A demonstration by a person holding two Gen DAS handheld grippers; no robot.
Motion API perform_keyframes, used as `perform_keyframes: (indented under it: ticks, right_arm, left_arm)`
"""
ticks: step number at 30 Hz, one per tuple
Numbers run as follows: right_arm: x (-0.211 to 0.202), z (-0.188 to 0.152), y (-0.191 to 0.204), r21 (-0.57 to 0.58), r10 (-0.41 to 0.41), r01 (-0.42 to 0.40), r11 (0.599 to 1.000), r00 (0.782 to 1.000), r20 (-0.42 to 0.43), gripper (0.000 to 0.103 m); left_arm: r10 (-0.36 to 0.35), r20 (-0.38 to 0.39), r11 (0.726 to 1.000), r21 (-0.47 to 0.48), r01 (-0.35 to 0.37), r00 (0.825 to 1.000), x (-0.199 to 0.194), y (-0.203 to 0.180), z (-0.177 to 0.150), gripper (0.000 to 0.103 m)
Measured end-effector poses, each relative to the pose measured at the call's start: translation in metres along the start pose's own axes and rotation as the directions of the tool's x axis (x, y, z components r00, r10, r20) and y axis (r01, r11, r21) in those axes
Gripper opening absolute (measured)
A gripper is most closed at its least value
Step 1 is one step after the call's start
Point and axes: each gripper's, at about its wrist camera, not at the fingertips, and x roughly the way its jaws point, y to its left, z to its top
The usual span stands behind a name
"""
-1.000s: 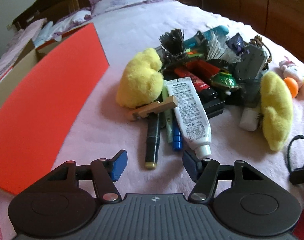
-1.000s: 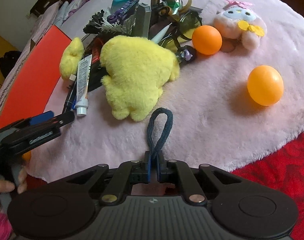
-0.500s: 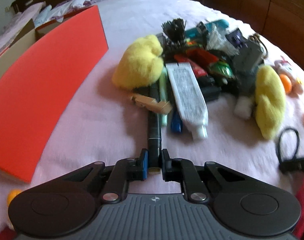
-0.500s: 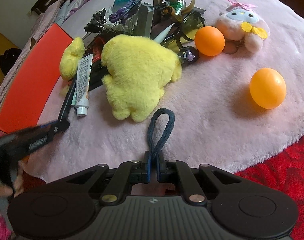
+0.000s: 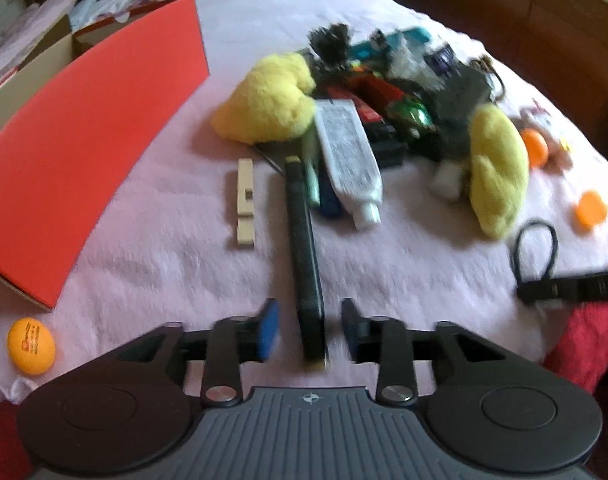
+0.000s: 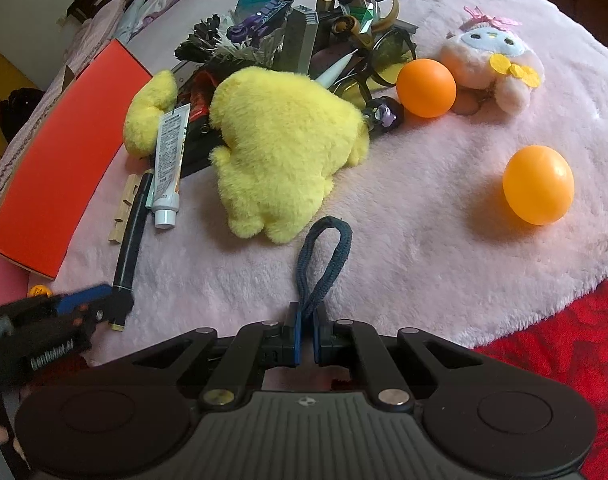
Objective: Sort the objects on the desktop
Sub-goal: 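Grasp the black marker pen with the left gripper while the right holds the strap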
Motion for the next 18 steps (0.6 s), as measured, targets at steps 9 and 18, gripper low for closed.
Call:
perform_keyframes:
  ticks: [9,18]
  right_arm:
    - [-0.005,0.003,-0.005,0.029,0.019,-0.019,0.999,1.000,0.005,0.008]
    - [-0.014,0.004,0.004,0.001,0.041,-0.041,0.999,0.998,0.044,0.007]
  left_arm:
    - [0.005,-0.014,0.999,0.036,-0.004,1.000,0.020,-0.007,0.013,0.020]
    - [-0.026,0.013,0.999,-0.033,0.026,1.000,-0.008,0.006,0.003,0.017]
